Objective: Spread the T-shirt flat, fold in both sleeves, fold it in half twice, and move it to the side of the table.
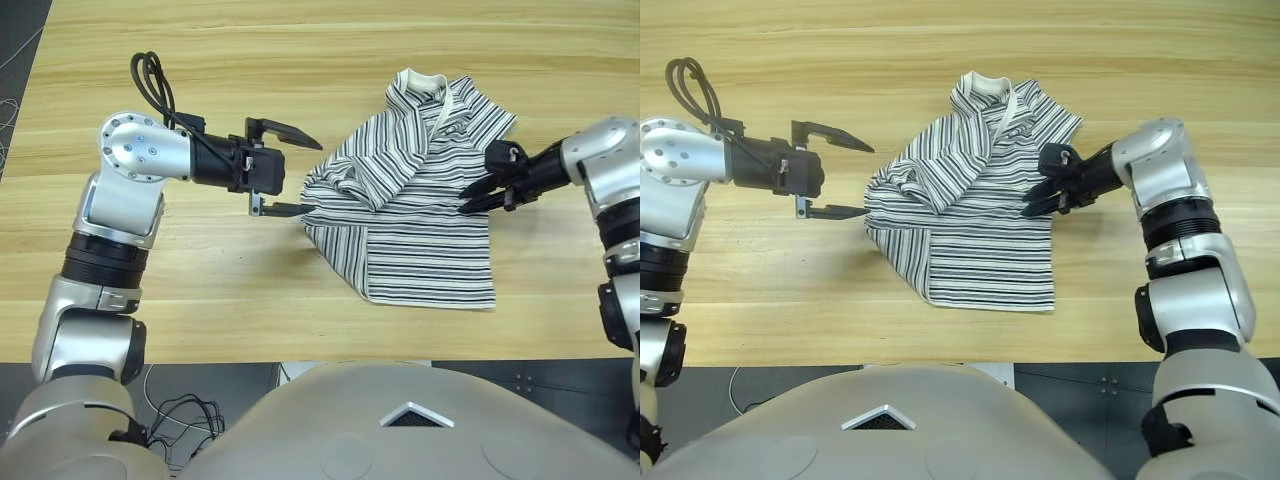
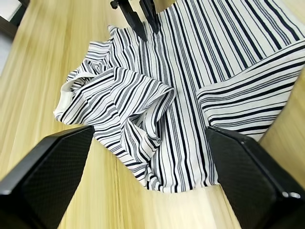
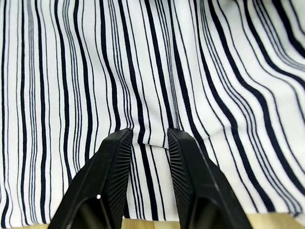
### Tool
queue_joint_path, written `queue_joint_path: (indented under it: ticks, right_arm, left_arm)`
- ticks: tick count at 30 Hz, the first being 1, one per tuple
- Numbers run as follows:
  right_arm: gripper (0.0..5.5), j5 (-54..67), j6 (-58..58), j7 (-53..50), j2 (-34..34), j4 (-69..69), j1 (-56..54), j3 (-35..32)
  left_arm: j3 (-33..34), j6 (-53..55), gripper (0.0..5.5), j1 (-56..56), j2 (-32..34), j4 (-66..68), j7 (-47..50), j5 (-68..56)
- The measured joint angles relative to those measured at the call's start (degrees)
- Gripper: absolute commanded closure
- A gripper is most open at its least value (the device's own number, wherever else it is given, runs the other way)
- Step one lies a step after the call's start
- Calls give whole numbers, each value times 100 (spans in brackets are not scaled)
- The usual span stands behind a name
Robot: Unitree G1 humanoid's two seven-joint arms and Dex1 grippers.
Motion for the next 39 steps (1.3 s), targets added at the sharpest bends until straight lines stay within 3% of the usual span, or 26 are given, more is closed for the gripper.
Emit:
queue_joint_path:
  ticks: [6,11,17,24,29,37,39]
  right_arm:
    - [411,-44,-121,59,101,108,-70,8]
    - [411,-86,-213,-20,326,276,-187,17]
    - [411,-85,-230,-106,557,317,-238,16]
    - [411,-110,-344,-188,765,399,-272,29]
    - [411,-392,-997,-383,757,479,-386,326]
    - [411,-637,-1732,-426,328,565,-537,768]
    - [411,-693,-1783,-482,309,626,-585,823]
  left_arm:
    - [-493,688,115,-484,-1627,741,329,-139]
    - [-816,587,115,-1292,-2585,2708,1059,522]
    - [-995,-194,115,-2094,-2921,5289,2774,1679]
    - [-1253,-596,115,-2697,-2726,6521,4475,2535]
    - [-293,70,115,-2718,-2274,6947,4822,2005]
    - [2436,1633,115,-2755,-816,7172,5577,141]
    - [2797,1701,115,-2822,-648,7172,5564,-83]
